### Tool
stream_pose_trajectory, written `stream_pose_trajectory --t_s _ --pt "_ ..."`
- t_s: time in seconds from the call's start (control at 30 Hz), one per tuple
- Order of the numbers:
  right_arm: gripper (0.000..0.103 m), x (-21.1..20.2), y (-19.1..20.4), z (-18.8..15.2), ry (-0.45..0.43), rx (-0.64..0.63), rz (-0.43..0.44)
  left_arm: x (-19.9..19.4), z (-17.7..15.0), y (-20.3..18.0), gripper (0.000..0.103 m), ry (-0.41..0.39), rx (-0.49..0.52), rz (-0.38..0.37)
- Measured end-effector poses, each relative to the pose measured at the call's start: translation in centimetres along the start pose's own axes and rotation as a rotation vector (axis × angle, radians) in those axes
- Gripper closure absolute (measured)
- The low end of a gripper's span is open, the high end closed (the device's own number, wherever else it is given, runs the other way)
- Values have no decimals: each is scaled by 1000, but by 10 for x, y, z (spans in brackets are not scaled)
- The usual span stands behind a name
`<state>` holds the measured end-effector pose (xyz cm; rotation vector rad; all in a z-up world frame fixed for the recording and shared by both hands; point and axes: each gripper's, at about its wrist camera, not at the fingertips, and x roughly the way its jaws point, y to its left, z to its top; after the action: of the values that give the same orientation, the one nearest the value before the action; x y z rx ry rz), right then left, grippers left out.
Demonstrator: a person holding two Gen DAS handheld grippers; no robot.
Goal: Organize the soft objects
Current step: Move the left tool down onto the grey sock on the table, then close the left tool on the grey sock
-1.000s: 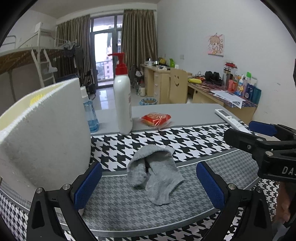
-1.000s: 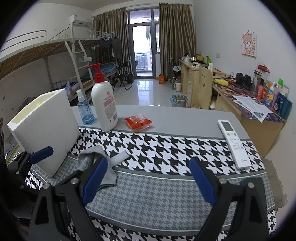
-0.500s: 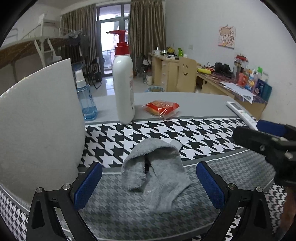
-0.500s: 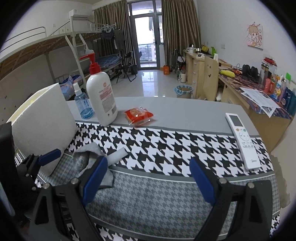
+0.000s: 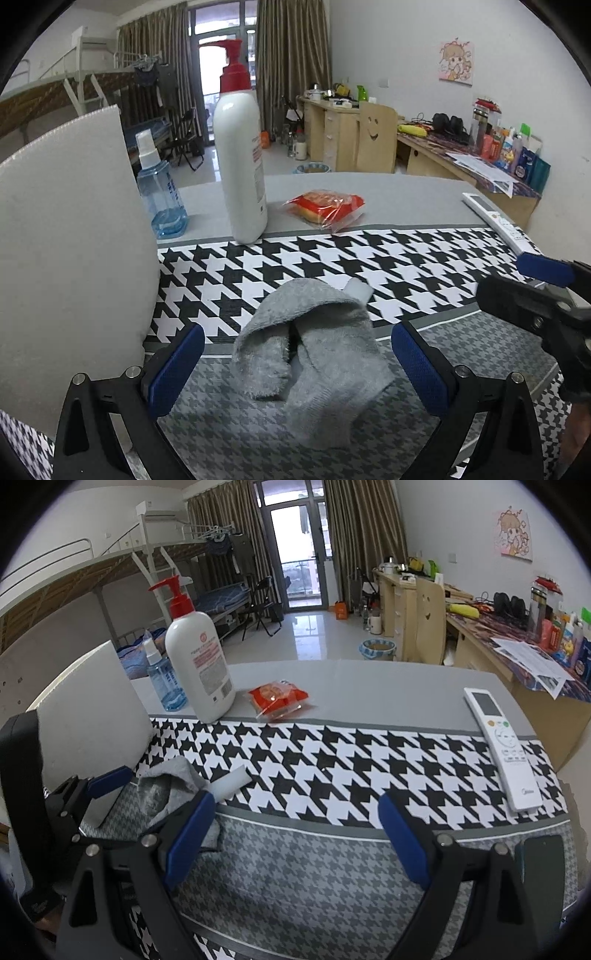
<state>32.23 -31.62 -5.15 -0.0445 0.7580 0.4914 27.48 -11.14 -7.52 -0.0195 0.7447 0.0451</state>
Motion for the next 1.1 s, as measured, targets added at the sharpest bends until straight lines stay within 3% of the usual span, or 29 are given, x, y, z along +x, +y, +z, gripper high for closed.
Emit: stream_pose_trajectory --t_s 0.4,0.5,0.67,0.87,1.1 --pt "11 11 -5 -4 43 17 1 9 -3 16 18 57 -48 -26" --pt "11 10 -3 -5 35 7 8 13 -6 22 29 85 -77 -40" --pt "11 13 -1 -4 40 12 11 12 -10 20 56 111 -62 -96" --pt "11 15 3 -4 46 -1 4 6 -14 14 75 129 -43 -148" --pt "11 15 2 -3 41 6 -9 -4 -17 19 87 121 -63 -215"
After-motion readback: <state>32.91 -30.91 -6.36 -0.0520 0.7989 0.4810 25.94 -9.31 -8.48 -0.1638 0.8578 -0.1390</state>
